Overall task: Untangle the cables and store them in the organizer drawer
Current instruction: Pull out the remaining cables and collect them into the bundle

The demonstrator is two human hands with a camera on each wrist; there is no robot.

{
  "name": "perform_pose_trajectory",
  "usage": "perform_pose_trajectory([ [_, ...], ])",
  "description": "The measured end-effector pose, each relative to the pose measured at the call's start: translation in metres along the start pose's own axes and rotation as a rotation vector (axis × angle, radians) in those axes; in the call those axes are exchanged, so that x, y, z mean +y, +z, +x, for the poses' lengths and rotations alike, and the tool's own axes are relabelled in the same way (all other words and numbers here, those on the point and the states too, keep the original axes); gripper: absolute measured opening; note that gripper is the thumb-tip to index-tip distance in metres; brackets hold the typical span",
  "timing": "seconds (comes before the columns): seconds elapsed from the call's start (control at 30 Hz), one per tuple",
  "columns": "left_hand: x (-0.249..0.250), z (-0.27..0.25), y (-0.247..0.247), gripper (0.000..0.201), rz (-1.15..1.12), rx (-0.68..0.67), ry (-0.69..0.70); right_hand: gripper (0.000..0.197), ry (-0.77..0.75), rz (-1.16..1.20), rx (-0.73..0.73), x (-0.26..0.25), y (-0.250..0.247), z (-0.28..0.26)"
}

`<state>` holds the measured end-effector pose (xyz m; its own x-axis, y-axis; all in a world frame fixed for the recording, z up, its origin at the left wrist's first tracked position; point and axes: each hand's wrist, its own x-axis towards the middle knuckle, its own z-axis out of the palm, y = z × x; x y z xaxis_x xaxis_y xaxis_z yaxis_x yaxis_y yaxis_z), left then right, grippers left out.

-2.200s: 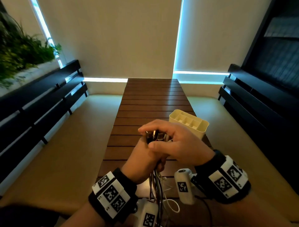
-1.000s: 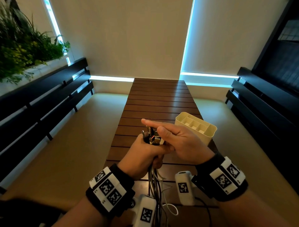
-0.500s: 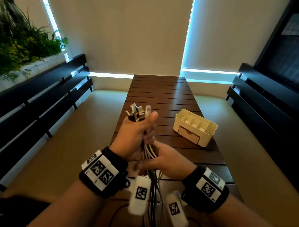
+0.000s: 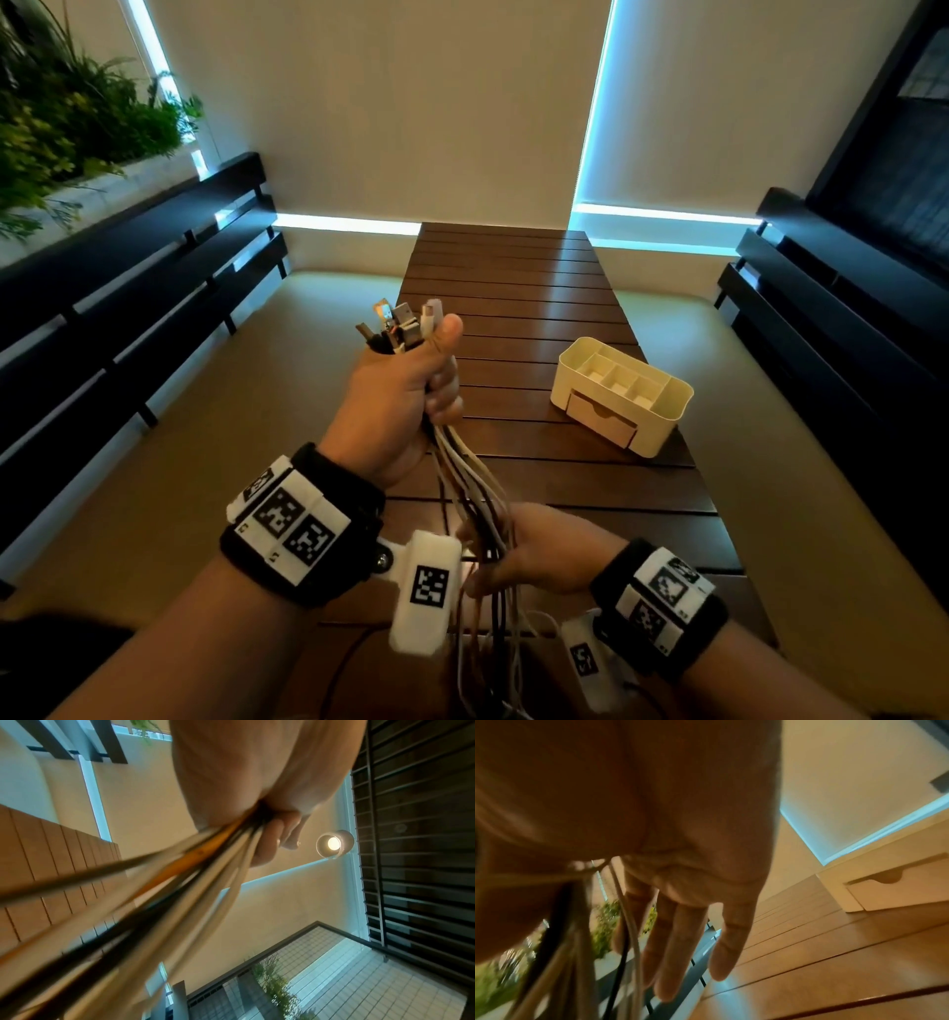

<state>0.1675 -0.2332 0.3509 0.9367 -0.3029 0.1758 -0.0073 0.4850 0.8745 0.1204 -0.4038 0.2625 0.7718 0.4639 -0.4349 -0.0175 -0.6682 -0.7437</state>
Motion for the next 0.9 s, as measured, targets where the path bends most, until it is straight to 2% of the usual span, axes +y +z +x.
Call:
perform_pose_trajectory([
  [0.1, -0.009, -0.001, -0.004, 0.024, 0.073, -0.039, -0.025, 0.063, -0.111, 0.332, 0.05, -0.012, -0.013, -0.007],
  [0.17, -0.018, -0.002, -0.002, 0.023, 0.125, -0.056, -0.04, 0.073, -0.235, 0.404, 0.095, -0.02, -0.022, -0.006],
  [0.23, -0.025, -0.003, 0.002, 0.023, 0.151, -0.07, -0.04, 0.065, -0.317, 0.473, 0.08, -0.03, -0.023, -0.001],
  [0.3, -0.026, -0.002, 0.005, 0.023, 0.162, -0.067, -0.044, 0.042, -0.355, 0.548, 0.069, -0.035, -0.018, 0.005],
  [0.37, -0.021, 0.0, 0.005, 0.023, 0.185, -0.071, -0.044, 0.016, -0.346, 0.526, 0.142, -0.038, -0.01, 0.01],
  [0.47, -0.004, 0.007, 0.007, 0.023, 0.215, -0.102, -0.002, 0.017, -0.301, 0.574, 0.276, -0.046, -0.004, 0.02],
  [0.63, 0.034, 0.024, 0.016, 0.025, 0.109, -0.015, 0.067, 0.022, -0.349, 0.516, 0.413, -0.061, -0.023, 0.038],
  [0.77, 0.047, 0.029, 0.002, 0.027, -0.01, 0.03, 0.048, 0.015, -0.265, 0.422, 0.386, -0.051, -0.028, 0.039],
  [0.9, 0.047, 0.025, -0.014, 0.026, -0.042, 0.104, 0.025, 0.014, -0.231, 0.438, 0.321, -0.038, -0.029, 0.031],
])
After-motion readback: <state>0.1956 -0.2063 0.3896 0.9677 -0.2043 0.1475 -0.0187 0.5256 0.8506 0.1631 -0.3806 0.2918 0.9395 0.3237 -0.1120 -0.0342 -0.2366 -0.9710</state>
